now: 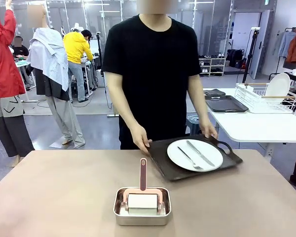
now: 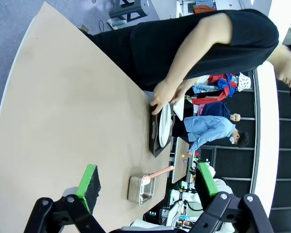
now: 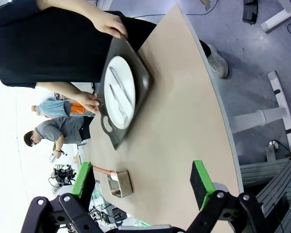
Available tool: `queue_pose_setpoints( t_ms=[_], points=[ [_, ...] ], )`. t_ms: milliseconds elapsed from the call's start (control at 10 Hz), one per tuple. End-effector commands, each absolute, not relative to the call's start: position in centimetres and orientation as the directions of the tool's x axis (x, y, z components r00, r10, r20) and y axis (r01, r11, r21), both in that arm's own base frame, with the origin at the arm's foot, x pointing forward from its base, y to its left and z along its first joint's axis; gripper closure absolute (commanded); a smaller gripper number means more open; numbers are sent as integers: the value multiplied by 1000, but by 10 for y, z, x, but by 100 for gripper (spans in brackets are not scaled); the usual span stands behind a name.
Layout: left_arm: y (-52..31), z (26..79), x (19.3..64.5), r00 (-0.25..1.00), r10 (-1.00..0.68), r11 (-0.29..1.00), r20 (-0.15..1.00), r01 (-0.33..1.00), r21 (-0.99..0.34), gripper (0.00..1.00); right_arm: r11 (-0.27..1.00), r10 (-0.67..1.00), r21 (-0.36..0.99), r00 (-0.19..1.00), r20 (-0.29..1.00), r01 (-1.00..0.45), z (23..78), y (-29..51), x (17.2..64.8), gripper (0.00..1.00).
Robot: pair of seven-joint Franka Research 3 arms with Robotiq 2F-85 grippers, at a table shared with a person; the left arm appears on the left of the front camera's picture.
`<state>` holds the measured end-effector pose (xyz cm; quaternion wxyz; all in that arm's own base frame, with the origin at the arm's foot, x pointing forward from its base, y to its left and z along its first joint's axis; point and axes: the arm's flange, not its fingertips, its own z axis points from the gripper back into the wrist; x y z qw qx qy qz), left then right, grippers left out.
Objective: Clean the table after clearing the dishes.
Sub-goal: When the right (or left) Handle tray is removed, use the right hand (or left hand) to clean the right (or left) side of the table with the Lint Roller.
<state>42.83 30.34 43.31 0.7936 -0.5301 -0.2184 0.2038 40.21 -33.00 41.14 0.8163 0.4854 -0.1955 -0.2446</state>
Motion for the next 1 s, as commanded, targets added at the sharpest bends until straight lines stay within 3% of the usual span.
queue_pose_setpoints(
  t_ms=[0, 300, 400, 500, 700, 900],
  points=[
    [308, 435, 426, 830, 543, 352, 128, -86, -932, 0, 407, -590, 890, 803, 83, 208, 413, -329, 401, 0],
    [308, 435, 426, 830, 543, 352, 128, -86, -932, 0, 409, -589, 888, 804, 82, 210, 411, -330, 402, 0],
    [308, 435, 426, 830, 543, 352, 128, -86, -932, 0, 471, -504, 874, 849, 158, 116, 437, -303, 428, 0],
    [308, 435, 426, 830, 543, 352, 128, -86, -932, 0, 582, -363, 813, 899, 244, 15, 476, -252, 470, 0],
    [308, 435, 426, 830, 543, 352, 128, -86, -932, 0, 684, 19, 684, 944, 330, -253, 538, -121, 525, 0],
    [308, 435, 426, 830, 543, 352, 128, -86, -932, 0, 707, 370, 473, 845, 386, -526, 583, 28, 541, 0]
  ],
)
